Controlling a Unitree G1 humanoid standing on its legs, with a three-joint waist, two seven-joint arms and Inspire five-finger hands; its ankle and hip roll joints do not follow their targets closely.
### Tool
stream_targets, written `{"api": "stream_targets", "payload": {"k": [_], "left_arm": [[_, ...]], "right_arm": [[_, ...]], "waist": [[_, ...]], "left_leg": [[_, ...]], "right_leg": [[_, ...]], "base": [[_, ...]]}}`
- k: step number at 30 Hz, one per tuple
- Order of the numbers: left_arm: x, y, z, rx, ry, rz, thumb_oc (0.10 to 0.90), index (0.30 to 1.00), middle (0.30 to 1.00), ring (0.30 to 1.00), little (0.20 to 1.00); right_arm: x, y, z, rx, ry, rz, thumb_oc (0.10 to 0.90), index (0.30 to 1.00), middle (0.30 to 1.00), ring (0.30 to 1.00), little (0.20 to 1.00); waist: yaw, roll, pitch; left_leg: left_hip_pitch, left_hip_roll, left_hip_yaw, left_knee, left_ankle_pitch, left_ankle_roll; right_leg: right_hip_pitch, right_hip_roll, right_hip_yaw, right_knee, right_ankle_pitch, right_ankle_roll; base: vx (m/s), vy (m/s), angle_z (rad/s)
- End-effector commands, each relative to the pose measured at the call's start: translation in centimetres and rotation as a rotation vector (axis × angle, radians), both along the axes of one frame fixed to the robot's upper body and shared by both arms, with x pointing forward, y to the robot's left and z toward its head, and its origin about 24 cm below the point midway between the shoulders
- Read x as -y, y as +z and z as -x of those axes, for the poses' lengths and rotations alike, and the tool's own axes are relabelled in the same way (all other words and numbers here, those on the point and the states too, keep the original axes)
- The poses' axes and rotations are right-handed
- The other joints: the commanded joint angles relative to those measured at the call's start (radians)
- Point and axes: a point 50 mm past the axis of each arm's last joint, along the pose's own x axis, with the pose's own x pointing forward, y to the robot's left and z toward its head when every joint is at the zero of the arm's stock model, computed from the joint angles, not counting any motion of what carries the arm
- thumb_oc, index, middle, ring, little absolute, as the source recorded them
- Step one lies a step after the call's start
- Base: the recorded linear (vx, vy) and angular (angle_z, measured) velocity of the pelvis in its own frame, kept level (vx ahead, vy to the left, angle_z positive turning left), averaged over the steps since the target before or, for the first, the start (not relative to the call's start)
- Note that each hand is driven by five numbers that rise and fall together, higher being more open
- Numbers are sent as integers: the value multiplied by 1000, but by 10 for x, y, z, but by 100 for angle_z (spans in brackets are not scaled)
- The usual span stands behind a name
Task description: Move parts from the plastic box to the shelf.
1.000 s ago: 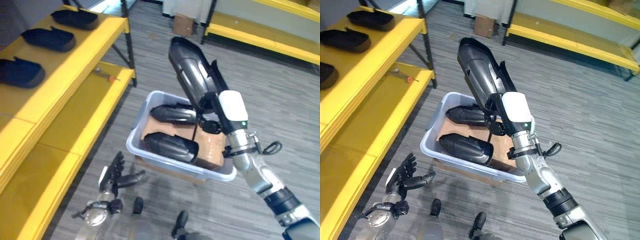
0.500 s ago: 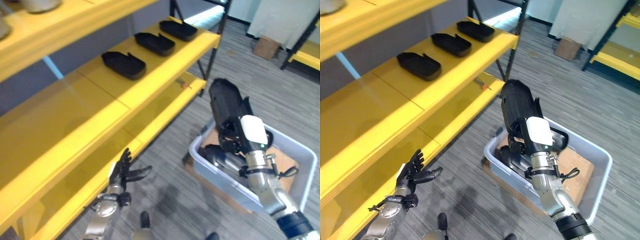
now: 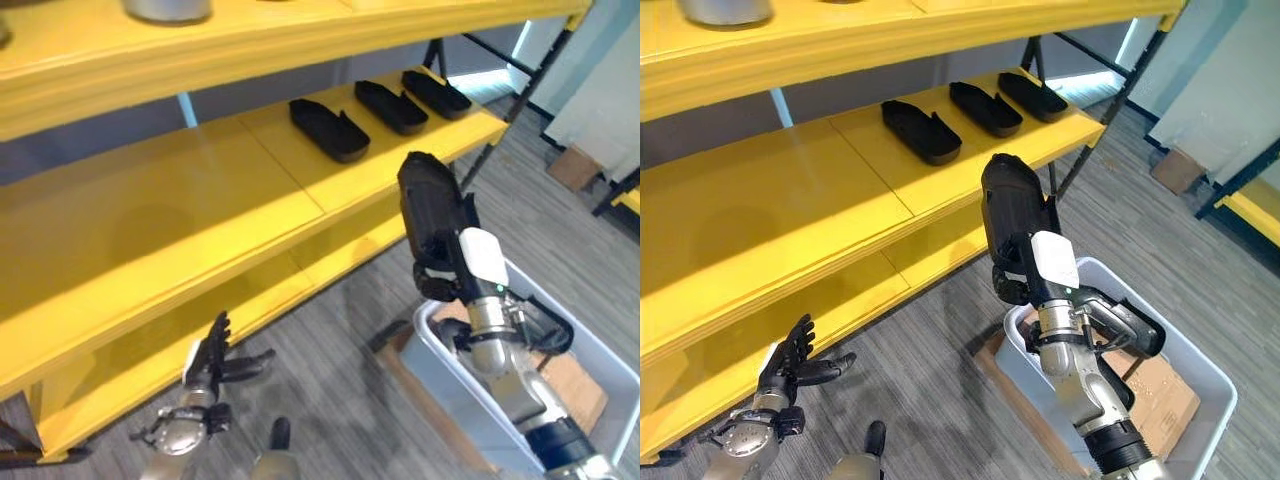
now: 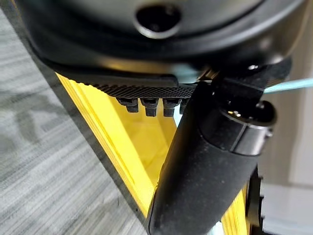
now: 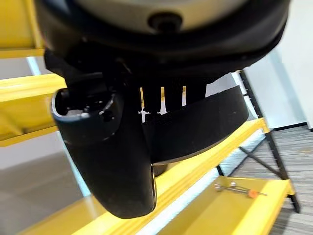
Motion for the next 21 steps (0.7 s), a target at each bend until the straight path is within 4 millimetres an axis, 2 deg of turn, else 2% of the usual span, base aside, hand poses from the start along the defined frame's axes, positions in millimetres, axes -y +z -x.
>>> {"api": "stream_targets", "payload": {"k": [1, 3, 5, 6, 7, 8, 9, 10, 11, 12, 13, 15, 16, 19, 21], "left_arm": [[6, 44, -23, 232, -64, -53, 900, 1000, 1000, 1000, 1000], [4, 44, -23, 233, -54, -60, 900, 1000, 1000, 1000, 1000], [2, 45, -23, 237, -48, -70, 900, 1000, 1000, 1000, 1000], [1, 46, -24, 240, -43, -73, 900, 1000, 1000, 1000, 1000], [1, 47, -26, 247, -36, -74, 900, 1000, 1000, 1000, 1000], [1, 48, -30, 250, -31, -84, 900, 1000, 1000, 1000, 1000], [2, 49, -31, 255, -31, -80, 900, 1000, 1000, 1000, 1000], [3, 49, -33, 260, -38, -84, 900, 1000, 1000, 1000, 1000], [4, 50, -34, 268, -37, -83, 900, 1000, 1000, 1000, 1000], [6, 52, -36, 277, -44, -84, 900, 1000, 1000, 1000, 1000], [7, 53, -39, 284, -47, -84, 900, 1000, 1000, 1000, 1000], [10, 56, -44, 294, -60, -88, 900, 1000, 1000, 1000, 1000], [12, 57, -47, 299, -72, -85, 900, 1000, 1000, 1000, 1000], [20, 54, -50, 290, -103, -79, 900, 1000, 1000, 1000, 1000], [21, 53, -50, 285, -112, -81, 900, 1000, 1000, 1000, 1000]], "right_arm": [[-5, 60, -22, 254, 57, 67, 400, 300, 300, 300, 300], [-8, 58, -23, 242, 70, 73, 400, 300, 300, 300, 300], [-12, 56, -24, 227, 89, 81, 400, 300, 300, 300, 300], [-12, 55, -23, 221, 93, 81, 400, 300, 300, 300, 300], [-11, 55, -23, 219, 93, 79, 400, 300, 300, 300, 300], [-7, 56, -21, 220, 89, 74, 400, 300, 300, 300, 300], [-6, 56, -21, 221, 89, 71, 400, 300, 300, 300, 300], [-5, 55, -19, 223, 91, 72, 400, 300, 300, 300, 300], [-4, 54, -17, 220, 92, 65, 400, 300, 300, 300, 300], [-2, 53, -15, 220, 94, 63, 400, 300, 300, 300, 300], [-1, 53, -14, 222, 93, 60, 400, 300, 300, 300, 300], [4, 51, -11, 219, 81, 66, 400, 300, 300, 300, 300], [8, 50, -8, 219, 69, 65, 400, 300, 300, 300, 300], [19, 47, 0, 212, 36, 68, 400, 300, 300, 300, 300], [25, 45, 5, 209, 24, 63, 400, 300, 300, 300, 300]], "waist": [[34, 50, -84], [40, 50, -84], [31, 56, -86], [21, 59, -84], [4, 68, -76], [-22, 82, -68], [-32, 91, -64], [-53, 108, -53], [-63, 112, -45], [-74, 117, -34], [-97, 116, -10], [-125, 109, 9], [-135, 102, 14], [-172, 79, 12], [-180, 59, 6]], "left_leg": [[61, -30, -12, -54, -88, 56], [68, -45, -22, -53, -95, 68], [85, -63, -39, -64, -101, 85], [91, -69, -54, -65, -103, 92], [88, -75, -58, -66, -82, 103], [96, -68, -81, -65, -78, 104], [107, -70, -91, -66, -75, 106], [122, -67, -110, -64, -75, 107], [134, -69, -119, -63, -81, 108], [142, -68, -134, -59, -87, 105], [152, -64, -161, -41, -108, 99], [153, -63, -199, -2, -141, 85], [148, -66, -218, 19, -154, 76], [127, -79, -279, 90, -200, 57], [125, -79, -308, 120, -230, 46]], "right_leg": [[10, -5, -5, 75, -66, 146], [7, -16, 7, 107, -58, 144], [-21, -26, 69, 184, -49, 137], [-47, -9, 138, 213, -60, 129], [-100, 25, 215, 240, -74, 92], [-159, 104, 324, 267, -135, 57], [-194, 126, 353, 285, -150, 47], [-243, 162, 397, 306, -192, 23], [-272, 167, 414, 294, -193, 20], [-298, 163, 436, 271, -182, 23], [-331, 169, 499, 214, -161, 35], [-341, 169, 581, 107, -119, 57], [-345, 152, 612, 59, -91, 68], [-329, 104, 664, -31, -11, 94], [-303, 100, 650, -41, -14, 102]], "base": [[41, 167, 41], [54, 190, 30], [91, 239, 25], [29, 231, 35], [6, 184, 45], [-12, 172, 53], [43, 147, 77], [59, 114, 64], [69, 47, 46], [115, -72, 39], [112, -127, 43], [152, -177, 56], [178, -186, 85], [184, -225, 105], [211, -228, 112]]}}
